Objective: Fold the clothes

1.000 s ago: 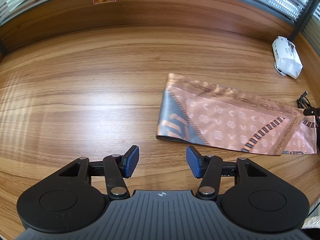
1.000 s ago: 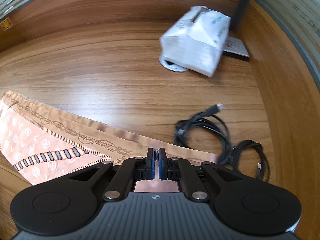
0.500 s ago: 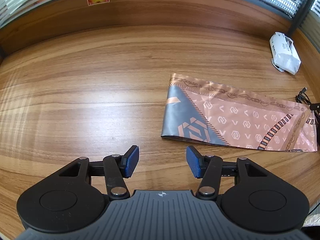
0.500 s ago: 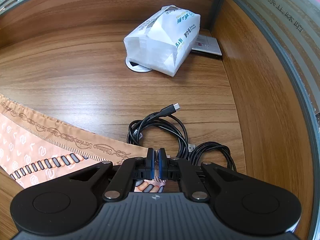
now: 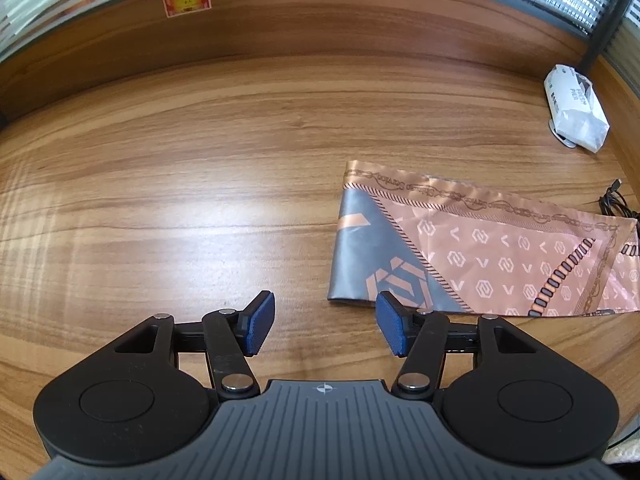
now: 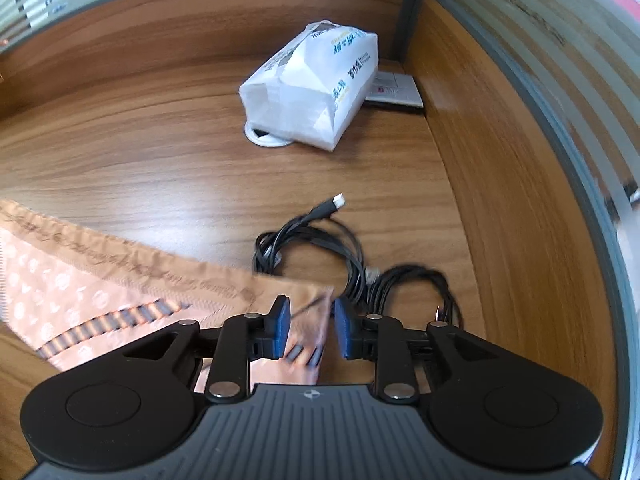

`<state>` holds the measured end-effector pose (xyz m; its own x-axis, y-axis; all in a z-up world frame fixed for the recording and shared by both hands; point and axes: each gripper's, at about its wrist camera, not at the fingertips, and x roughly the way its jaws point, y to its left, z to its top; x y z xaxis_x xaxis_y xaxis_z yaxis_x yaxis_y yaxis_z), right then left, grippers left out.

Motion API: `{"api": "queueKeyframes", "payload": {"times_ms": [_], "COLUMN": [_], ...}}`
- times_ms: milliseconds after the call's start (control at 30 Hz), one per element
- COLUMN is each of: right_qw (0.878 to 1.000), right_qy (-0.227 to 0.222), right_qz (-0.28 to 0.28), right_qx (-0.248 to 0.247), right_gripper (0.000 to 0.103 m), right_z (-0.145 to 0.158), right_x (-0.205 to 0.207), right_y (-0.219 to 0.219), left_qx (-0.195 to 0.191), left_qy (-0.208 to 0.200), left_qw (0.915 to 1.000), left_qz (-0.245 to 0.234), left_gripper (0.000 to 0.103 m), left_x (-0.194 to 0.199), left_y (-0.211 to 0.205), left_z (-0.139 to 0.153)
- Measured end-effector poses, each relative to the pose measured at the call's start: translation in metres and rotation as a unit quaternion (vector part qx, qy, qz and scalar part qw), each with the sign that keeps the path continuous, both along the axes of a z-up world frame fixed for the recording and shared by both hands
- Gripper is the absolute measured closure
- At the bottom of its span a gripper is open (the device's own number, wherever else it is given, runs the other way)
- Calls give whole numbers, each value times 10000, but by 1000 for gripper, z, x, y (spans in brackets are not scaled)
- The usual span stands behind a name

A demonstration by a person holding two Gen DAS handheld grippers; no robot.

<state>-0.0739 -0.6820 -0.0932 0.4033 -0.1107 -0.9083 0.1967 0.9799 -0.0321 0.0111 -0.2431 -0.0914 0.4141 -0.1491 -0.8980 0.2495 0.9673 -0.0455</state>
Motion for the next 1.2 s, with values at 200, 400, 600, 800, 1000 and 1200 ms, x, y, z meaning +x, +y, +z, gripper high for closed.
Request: {"api": "queueKeyframes", "payload": {"times_ms": [200, 400, 600, 800, 1000, 1200], "right_qw": [9996, 9987, 9980, 9980, 9985, 9988], "right_qy": [125, 194, 184, 160, 148, 162], "right_qz": [-222, -424, -574, -606, -513, -377], "right_qx": [125, 189, 167, 126, 140, 275], "right_gripper": [73, 73, 72, 71, 71, 70], "right_z": [-2, -4, 2, 8, 10, 6], "right_x": [-30, -52, -65, -66, -60, -51], "right_y": [3, 4, 5, 9, 22, 44], "left_qx": [-158, -229, -150, -48, 209, 379], "left_qy": [146, 357, 484, 403, 319, 357], "left_qw": [9998, 9989, 9984, 9990, 9992, 9981], "left_qz": [-53, -195, -262, -209, -148, 317], "left_gripper": [45, 54, 69, 95, 99, 98], "left_x": [19, 35, 42, 39, 29, 19], "left_y": [-4, -12, -18, -16, 1, 53], "left_z": [-13, -30, -44, -45, -42, -39]}}
